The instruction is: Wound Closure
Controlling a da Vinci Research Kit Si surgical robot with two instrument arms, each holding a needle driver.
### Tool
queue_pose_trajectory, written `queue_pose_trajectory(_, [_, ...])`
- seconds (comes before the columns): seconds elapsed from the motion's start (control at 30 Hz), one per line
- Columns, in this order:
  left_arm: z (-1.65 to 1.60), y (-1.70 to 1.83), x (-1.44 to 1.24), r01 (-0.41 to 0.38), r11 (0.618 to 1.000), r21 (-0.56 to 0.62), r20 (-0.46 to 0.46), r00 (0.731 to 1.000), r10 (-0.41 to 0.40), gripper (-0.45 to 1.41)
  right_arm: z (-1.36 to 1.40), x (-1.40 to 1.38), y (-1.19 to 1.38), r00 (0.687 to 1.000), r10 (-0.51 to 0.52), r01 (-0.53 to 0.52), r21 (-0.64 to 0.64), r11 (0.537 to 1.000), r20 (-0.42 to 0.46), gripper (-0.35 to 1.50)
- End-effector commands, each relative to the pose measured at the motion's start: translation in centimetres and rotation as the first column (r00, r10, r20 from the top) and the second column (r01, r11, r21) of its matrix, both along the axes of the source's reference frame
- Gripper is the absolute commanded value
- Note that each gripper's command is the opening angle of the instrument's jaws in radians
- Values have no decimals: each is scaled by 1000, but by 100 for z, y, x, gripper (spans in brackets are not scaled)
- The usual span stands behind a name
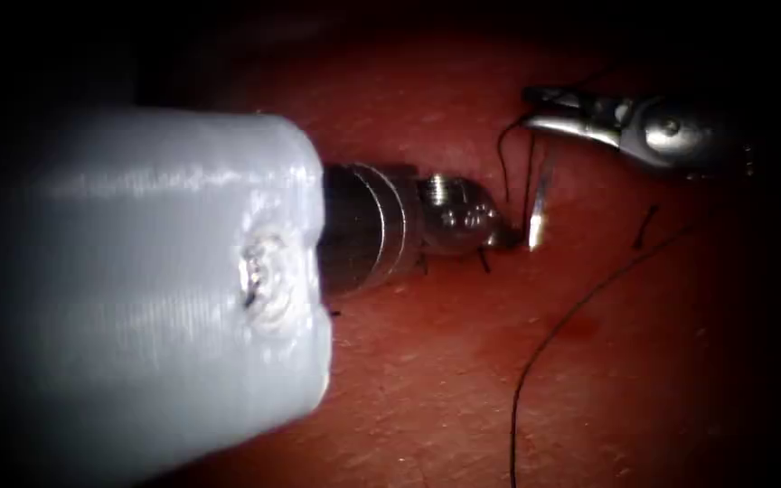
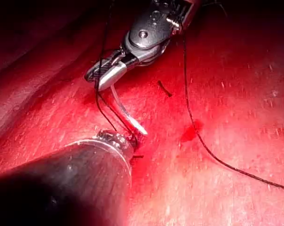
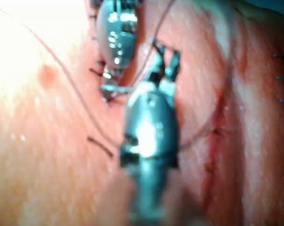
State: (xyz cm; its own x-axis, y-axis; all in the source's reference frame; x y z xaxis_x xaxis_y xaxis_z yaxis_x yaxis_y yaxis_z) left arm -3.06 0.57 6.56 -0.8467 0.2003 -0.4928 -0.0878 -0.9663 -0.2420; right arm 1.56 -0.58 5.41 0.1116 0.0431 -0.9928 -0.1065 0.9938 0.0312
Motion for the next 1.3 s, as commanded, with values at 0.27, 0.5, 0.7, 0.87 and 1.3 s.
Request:
queue_pose_trajectory(0.27, [-2, -5, 1, -3, 1000, 0, 0, 1000, 3, 0, 8, 8, -4, 1000, -6, 6, -40, 999, -4, -35])
queue_pose_trajectory(0.5, [-3, -5, 5, -3, 1000, -6, -9, 1000, 3, 2, 8, 10, -7, 999, -29, 31, -110, 994, 15, -35])
queue_pose_trajectory(0.7, [-4, -6, 4, -1, 1000, -5, -9, 1000, 1, 2, 14, 11, -15, 999, -41, 44, -146, 988, 26, -35])
queue_pose_trajectory(0.87, [-4, -6, 5, -2, 1000, -5, -9, 1000, 2, 2, 19, 12, -21, 998, -51, 57, -169, 984, 41, -35])
queue_pose_trajectory(1.3, [-10, -7, 8, -4, 1000, -2, -7, 1000, 4, 2, 35, 9, -29, 995, -46, 66, -239, 969, 86, -35])
